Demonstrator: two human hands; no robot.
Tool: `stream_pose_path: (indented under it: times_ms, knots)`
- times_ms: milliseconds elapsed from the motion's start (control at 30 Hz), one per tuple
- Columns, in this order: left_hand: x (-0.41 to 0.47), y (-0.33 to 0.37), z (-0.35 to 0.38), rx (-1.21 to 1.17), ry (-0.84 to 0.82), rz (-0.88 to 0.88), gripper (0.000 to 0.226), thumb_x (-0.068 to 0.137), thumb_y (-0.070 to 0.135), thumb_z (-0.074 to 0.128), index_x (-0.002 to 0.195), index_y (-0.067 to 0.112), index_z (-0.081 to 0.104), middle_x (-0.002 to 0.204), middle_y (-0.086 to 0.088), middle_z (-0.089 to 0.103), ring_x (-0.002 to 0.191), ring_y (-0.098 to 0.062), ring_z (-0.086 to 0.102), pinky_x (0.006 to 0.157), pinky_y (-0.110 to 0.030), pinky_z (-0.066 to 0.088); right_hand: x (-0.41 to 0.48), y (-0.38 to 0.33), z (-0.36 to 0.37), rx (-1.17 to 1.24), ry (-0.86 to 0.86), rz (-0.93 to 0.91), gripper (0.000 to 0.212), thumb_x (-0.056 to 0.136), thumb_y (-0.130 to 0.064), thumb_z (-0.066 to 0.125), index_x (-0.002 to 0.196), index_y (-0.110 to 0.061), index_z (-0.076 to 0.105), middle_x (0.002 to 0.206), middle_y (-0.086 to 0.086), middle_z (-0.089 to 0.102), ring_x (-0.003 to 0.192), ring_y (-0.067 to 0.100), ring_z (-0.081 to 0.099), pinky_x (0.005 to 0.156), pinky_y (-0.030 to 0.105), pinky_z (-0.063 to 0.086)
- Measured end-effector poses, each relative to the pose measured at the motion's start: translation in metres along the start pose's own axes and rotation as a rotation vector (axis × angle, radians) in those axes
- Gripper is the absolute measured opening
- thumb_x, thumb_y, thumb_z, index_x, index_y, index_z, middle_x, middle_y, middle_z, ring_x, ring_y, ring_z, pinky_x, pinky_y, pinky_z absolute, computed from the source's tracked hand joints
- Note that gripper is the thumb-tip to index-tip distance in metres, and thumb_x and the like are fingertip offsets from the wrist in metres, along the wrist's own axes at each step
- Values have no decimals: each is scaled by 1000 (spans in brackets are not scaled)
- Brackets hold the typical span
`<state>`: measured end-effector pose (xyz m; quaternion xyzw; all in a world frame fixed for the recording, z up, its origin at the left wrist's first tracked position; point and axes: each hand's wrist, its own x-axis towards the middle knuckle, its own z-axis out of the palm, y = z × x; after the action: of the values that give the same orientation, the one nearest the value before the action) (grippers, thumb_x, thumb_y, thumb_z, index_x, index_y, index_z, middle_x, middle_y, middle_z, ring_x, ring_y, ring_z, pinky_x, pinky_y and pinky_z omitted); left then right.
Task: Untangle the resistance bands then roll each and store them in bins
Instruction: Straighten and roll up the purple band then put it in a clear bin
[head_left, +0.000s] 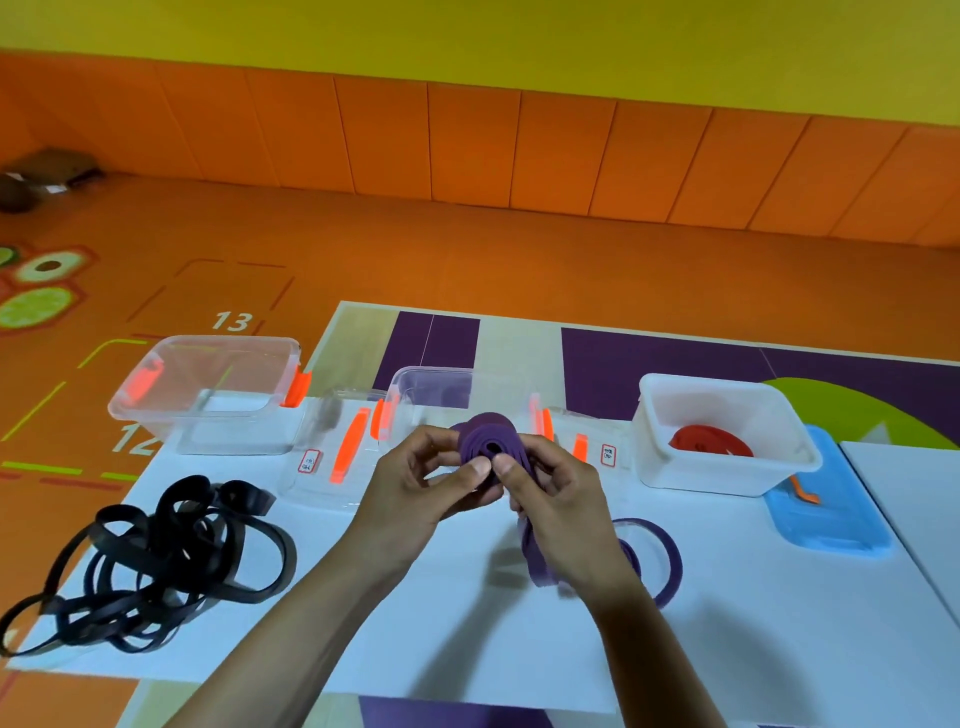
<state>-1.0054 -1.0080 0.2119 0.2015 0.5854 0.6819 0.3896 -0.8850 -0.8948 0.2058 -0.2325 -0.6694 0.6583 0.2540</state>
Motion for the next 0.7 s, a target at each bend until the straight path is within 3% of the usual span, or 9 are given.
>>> stream_pose_path:
  times_ms: [133,200,267,400,467,600,700]
  knots:
    - [5,15,-10,713,-97,154,28,85,14,79,106,27,65,107,11,67,83,-5,69,71,-19,55,2,-3,-19,-218,-96,62,12,89,-20,78,100,-24,78,91,-7,75,83,6,66,75,14,46]
    - [5,20,-10,862,-158,237,37,85,12,77,112,32,62,108,17,64,87,-2,64,68,-16,51,3,-4,-21,-300,-126,70,15,86,-23,82,100,-27,79,91,-8,75,81,4,66,73,12,44]
    - [3,23,-11,897,-218,240,30,88,16,74,110,32,63,104,15,67,84,-10,66,68,-18,52,1,-3,-22,-324,-131,62,18,84,-24,83,100,-30,80,92,-6,75,83,7,67,73,13,46]
    - [-2,26,-14,739,-228,167,18,93,16,73,108,25,67,99,6,72,78,-19,73,73,-25,57,-3,-2,-25,-318,-75,48,22,81,-27,85,101,-36,79,101,-8,68,92,9,65,80,19,50]
    - [-6,26,-14,591,-206,157,19,93,12,73,109,20,68,102,3,73,80,-23,75,76,-26,59,-5,-2,-24,-222,-60,54,24,81,-22,86,103,-30,79,106,-8,65,90,7,64,80,19,51]
    - [-4,23,-8,275,-109,120,24,91,3,71,113,7,65,107,-10,72,86,-34,76,85,-41,62,-2,-7,-20,8,-35,46,23,88,-10,76,110,-18,77,92,-10,69,71,8,60,68,18,48]
    - [-5,19,-3,43,-129,78,28,89,-2,73,116,-2,62,118,-21,68,101,-39,72,90,-45,60,-2,-11,-16,81,-24,18,23,94,-7,68,115,-14,75,91,-1,76,74,11,62,70,18,50]
